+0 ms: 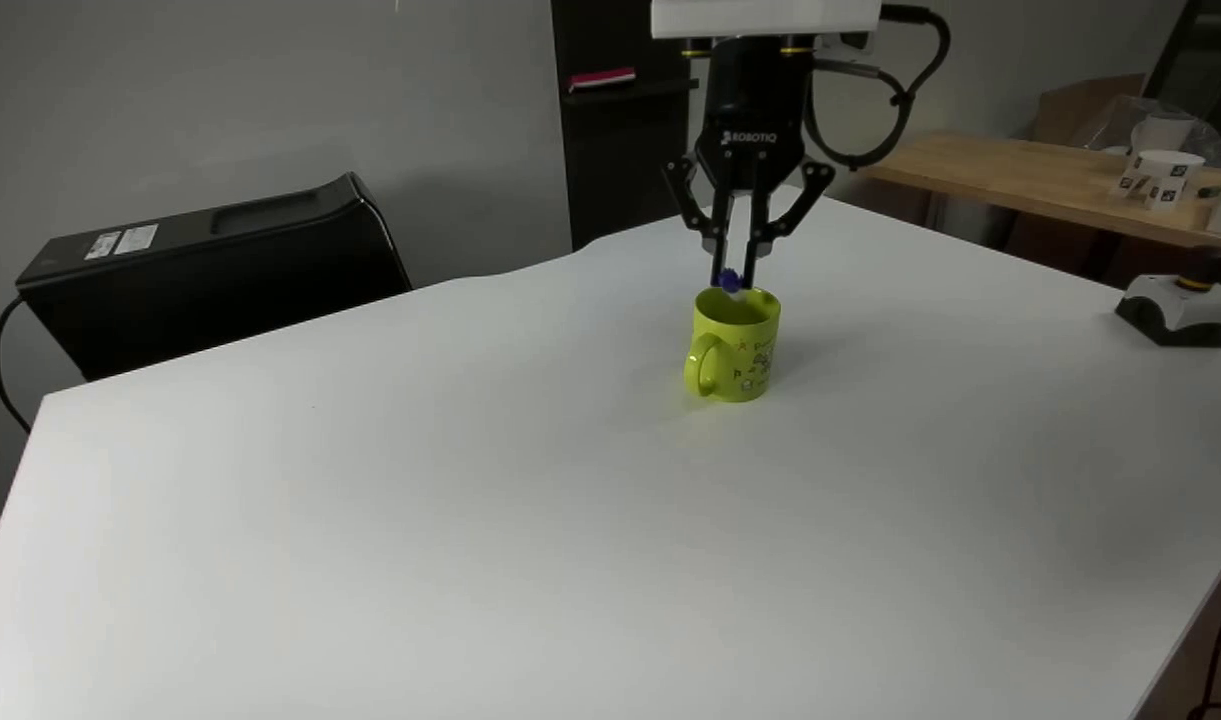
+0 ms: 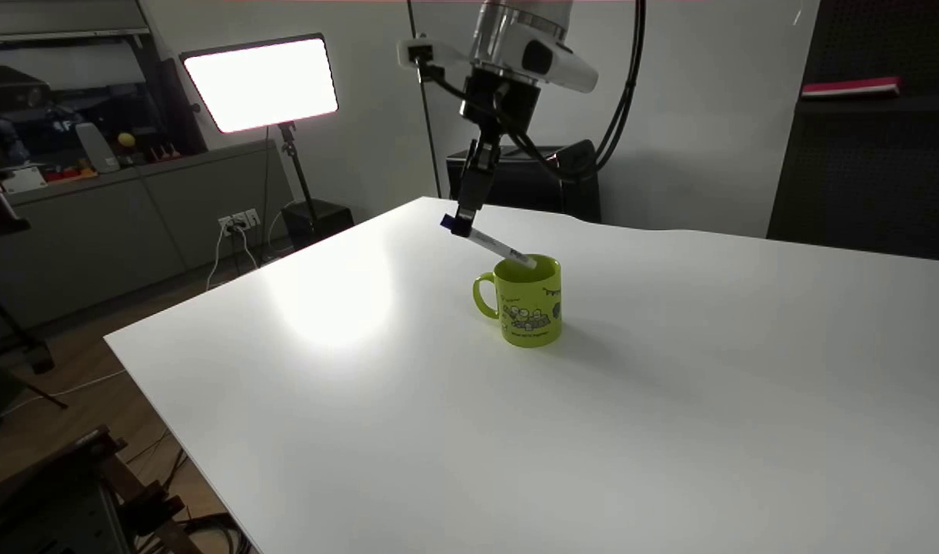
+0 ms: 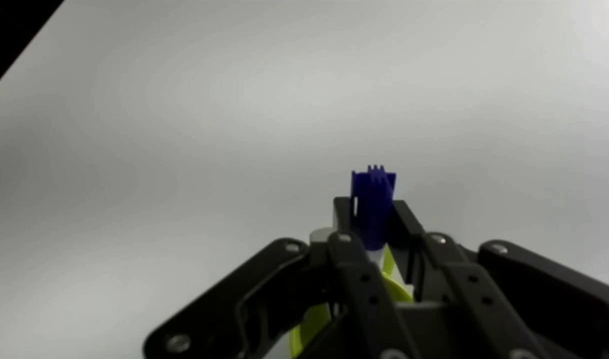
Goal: Put the blue marker inside the yellow mug
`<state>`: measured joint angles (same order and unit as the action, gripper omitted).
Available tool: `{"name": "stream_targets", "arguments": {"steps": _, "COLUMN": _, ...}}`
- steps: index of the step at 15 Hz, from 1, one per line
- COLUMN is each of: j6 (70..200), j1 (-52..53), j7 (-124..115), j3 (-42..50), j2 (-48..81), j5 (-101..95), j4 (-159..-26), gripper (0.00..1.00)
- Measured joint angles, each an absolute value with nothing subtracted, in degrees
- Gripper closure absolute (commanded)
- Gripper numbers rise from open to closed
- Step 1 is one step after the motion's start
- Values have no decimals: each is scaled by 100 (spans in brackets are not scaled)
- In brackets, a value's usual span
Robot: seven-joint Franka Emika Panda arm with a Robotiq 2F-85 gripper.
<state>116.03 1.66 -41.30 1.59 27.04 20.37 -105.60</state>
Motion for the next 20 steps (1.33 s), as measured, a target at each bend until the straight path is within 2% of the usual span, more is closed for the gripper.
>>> {"name": "stream_targets", "arguments": {"steps": 16, "j6": 11600, "j1": -45, "j7": -3926, "j3": 179, "j2": 3265, "j5": 2174, "j4": -10222, "gripper": 94}}
{"name": "stream_targets", "arguments": {"steps": 17, "j6": 11600, "j1": -44, "j7": -3926, "j3": 179, "j2": 3293, "j5": 2174, "j4": -10198, "gripper": 53}}
{"name": "stream_targets", "arguments": {"steps": 18, "j6": 11598, "j1": -44, "j7": -3926, "j3": 179, "j2": 3314, "j5": 2174, "j4": -10180, "gripper": 53}}
{"name": "stream_targets", "arguments": {"steps": 20, "j6": 11594, "j1": -38, "j7": -3924, "j3": 179, "j2": 3346, "j5": 2158, "j4": -10144, "gripper": 40}}
